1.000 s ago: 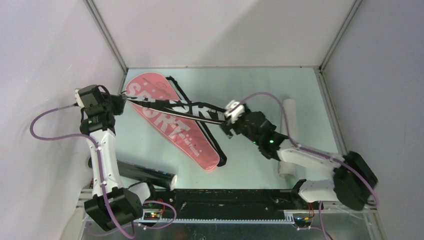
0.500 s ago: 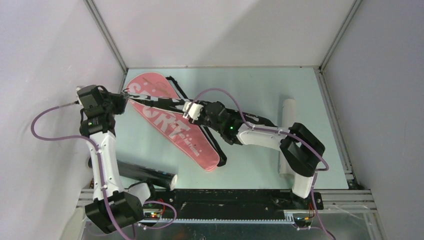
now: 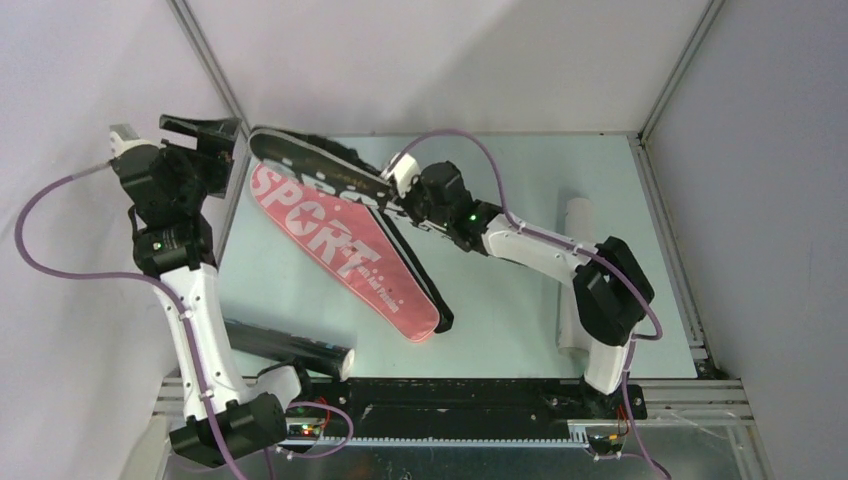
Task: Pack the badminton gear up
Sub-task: Place the racket bag at the center of the board.
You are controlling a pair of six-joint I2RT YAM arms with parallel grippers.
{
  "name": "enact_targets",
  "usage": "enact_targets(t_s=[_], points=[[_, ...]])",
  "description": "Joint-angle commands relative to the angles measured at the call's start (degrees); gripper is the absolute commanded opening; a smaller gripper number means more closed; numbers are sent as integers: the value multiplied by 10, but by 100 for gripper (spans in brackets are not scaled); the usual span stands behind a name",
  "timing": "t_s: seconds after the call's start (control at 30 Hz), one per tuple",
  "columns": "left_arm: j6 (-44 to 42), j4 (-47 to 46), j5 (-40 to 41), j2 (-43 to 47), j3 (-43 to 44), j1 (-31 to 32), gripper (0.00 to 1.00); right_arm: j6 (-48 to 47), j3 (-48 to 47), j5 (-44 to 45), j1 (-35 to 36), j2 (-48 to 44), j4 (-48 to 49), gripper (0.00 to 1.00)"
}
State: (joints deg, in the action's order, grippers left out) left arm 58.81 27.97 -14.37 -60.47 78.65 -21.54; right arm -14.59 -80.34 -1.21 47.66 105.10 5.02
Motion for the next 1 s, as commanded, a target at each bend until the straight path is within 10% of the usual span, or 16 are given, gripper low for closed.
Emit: enact_targets(t_s=[0.0,0.47,0.97], points=[[-43,-23,-41,1,38,6,97,186,-80,-6,-39,-63,44,0],[-222,-26,-55,45,-23,104,100,693,90,75,-142,-179,203,0],[-262,-24,-32,62,-151,144,100,849,353,170,-183,-191,422,0]])
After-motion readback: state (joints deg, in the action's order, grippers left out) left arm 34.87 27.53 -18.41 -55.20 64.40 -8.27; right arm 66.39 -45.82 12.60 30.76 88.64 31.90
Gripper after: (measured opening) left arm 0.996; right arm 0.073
